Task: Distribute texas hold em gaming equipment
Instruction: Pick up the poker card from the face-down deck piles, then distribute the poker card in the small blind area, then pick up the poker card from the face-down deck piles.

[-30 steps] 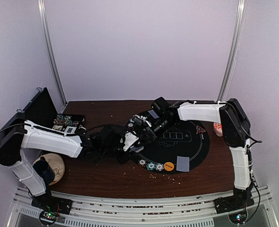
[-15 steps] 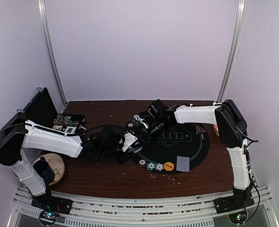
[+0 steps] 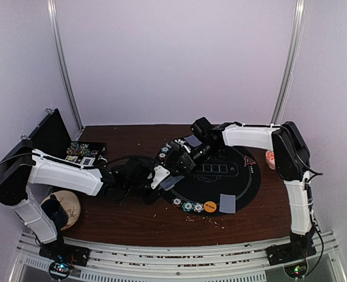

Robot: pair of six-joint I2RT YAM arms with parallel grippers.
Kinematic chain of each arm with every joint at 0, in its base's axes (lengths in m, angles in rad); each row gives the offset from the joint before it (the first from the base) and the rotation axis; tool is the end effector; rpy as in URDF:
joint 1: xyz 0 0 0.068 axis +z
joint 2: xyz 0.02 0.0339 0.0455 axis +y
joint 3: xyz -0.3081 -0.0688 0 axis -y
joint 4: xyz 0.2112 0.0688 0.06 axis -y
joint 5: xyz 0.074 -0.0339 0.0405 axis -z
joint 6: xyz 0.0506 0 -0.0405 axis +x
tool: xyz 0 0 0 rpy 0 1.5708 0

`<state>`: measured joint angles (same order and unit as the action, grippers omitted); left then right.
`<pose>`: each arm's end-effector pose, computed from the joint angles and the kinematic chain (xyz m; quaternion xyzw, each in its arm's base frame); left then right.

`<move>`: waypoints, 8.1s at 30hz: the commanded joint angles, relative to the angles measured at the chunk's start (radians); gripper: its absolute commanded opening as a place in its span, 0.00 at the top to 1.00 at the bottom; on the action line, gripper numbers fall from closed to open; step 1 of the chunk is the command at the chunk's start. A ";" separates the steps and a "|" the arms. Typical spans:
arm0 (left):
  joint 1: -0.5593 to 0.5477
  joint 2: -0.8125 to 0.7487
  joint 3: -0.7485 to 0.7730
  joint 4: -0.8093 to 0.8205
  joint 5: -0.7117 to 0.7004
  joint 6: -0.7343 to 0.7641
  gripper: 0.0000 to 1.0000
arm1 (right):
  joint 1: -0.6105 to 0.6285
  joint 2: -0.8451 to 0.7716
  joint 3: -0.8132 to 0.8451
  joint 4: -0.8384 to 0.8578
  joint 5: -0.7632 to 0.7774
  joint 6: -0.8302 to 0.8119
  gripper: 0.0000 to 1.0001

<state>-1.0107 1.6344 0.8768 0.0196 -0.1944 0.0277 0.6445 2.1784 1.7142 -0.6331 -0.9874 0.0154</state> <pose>0.1813 -0.2708 0.2362 0.4176 0.8098 -0.1117 0.3968 0.3408 0.3090 0.2349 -0.3705 0.7796 0.5027 0.0461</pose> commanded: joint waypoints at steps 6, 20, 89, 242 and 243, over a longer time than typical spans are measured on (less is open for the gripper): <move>-0.020 -0.009 0.011 0.092 0.035 0.008 0.86 | -0.042 -0.015 0.115 -0.201 -0.043 -0.157 1.00; -0.019 -0.003 0.013 0.091 0.019 0.006 0.85 | -0.292 -0.135 -0.212 0.689 -0.043 0.626 1.00; -0.019 0.014 0.016 0.089 -0.010 0.017 0.85 | -0.304 0.308 0.222 0.596 0.529 0.727 0.82; -0.019 0.013 0.017 0.089 0.027 0.009 0.85 | -0.131 0.053 0.102 -0.329 -0.168 -0.260 1.00; -0.019 0.013 0.017 0.088 0.027 0.009 0.85 | -0.142 0.046 0.105 -0.348 -0.168 -0.280 1.00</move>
<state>-1.0222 1.6497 0.8768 0.0212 -0.1825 0.0322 0.5495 2.2719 1.8023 -0.8875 -1.1660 -0.1814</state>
